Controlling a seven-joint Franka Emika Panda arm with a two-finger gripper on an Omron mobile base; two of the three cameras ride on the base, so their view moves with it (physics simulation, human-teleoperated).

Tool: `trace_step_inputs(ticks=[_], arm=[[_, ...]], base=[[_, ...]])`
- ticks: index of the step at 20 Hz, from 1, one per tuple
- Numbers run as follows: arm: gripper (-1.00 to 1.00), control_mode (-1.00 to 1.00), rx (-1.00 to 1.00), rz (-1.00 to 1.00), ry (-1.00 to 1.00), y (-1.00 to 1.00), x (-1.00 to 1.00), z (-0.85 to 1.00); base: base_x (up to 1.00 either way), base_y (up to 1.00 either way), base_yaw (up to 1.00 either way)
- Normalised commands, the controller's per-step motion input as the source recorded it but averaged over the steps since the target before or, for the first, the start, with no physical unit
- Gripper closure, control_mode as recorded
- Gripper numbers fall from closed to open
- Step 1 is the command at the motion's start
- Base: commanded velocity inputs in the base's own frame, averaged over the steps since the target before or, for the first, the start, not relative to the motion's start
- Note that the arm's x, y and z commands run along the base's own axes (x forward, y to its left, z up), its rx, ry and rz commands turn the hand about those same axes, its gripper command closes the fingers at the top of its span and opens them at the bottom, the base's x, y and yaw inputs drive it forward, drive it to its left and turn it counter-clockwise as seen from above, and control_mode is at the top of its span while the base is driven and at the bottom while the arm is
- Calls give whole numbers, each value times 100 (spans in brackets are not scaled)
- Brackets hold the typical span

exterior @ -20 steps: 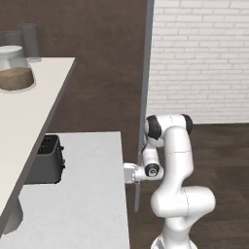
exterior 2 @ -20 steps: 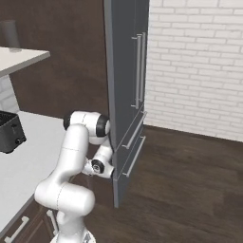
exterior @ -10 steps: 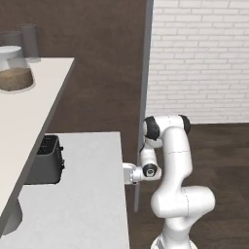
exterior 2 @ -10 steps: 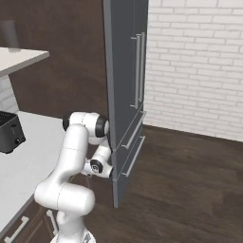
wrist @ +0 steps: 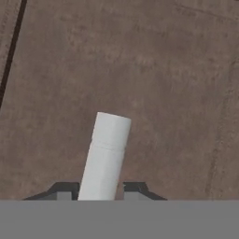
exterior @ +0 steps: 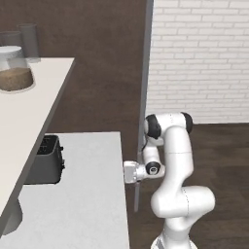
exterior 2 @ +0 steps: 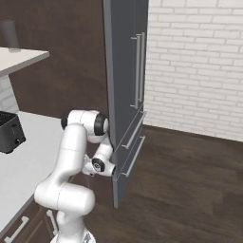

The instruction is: Take a straw from the drawer in front and place it inside the glass cup on the dining counter.

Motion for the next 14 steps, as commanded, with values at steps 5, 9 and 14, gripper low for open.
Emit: trace_step_inputs(ticks=[5, 9, 14], arm=[[100, -100, 0, 0, 3, -92, -5, 0], [100, -100, 0, 0, 8, -100, -10, 0], [100, -100, 0, 0, 12, -100, -4, -1]], base=[[0, 0, 0], [0, 0, 0], [0, 0, 0]])
